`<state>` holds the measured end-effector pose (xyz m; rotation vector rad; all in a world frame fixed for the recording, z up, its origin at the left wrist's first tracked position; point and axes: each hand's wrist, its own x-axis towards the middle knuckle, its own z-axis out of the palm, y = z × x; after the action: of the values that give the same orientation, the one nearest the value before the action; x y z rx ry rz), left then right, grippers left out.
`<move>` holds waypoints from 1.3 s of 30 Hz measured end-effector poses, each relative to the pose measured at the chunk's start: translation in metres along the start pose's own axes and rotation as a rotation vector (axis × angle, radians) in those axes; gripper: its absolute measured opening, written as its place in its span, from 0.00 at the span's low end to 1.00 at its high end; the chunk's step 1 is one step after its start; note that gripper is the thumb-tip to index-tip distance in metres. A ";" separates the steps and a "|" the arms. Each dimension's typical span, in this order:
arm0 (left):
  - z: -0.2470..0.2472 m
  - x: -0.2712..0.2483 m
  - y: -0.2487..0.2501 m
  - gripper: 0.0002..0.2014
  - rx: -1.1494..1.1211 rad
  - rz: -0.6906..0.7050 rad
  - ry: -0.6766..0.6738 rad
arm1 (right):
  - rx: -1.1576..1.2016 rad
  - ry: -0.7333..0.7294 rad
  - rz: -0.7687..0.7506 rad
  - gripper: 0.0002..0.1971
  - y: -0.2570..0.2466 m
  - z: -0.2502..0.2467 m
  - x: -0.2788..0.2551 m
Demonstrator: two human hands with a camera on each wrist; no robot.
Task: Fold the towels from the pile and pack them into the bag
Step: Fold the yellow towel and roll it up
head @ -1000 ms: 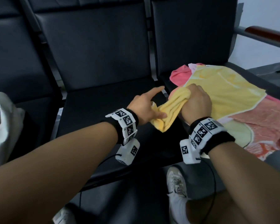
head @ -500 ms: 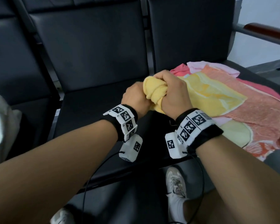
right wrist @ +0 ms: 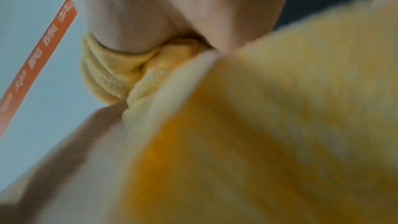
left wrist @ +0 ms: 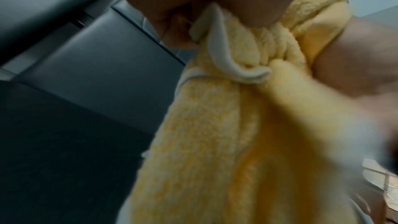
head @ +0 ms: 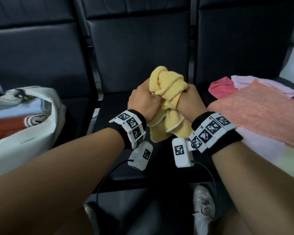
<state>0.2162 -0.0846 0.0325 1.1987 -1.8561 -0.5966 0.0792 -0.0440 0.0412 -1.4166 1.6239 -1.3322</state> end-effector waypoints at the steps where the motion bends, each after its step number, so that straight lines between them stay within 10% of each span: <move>1: -0.008 -0.001 -0.002 0.02 0.009 -0.007 0.007 | 0.059 -0.010 0.016 0.09 -0.006 0.007 -0.002; 11: -0.075 -0.013 -0.012 0.11 0.009 -0.039 0.068 | 0.363 -0.141 0.177 0.04 -0.050 0.060 -0.017; 14: -0.089 -0.020 -0.008 0.08 -0.026 -0.015 0.075 | 0.338 -0.149 0.180 0.19 -0.060 0.067 -0.022; 24: -0.137 -0.049 0.048 0.31 -0.080 0.377 0.318 | 0.397 0.032 0.150 0.19 -0.140 0.040 -0.054; 39: -0.190 -0.089 0.117 0.09 0.154 0.376 0.077 | 0.126 0.119 0.030 0.20 -0.190 0.005 -0.113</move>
<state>0.3341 0.0547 0.1890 0.9173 -2.0205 -0.1992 0.1787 0.0759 0.1982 -1.2559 1.5994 -1.4986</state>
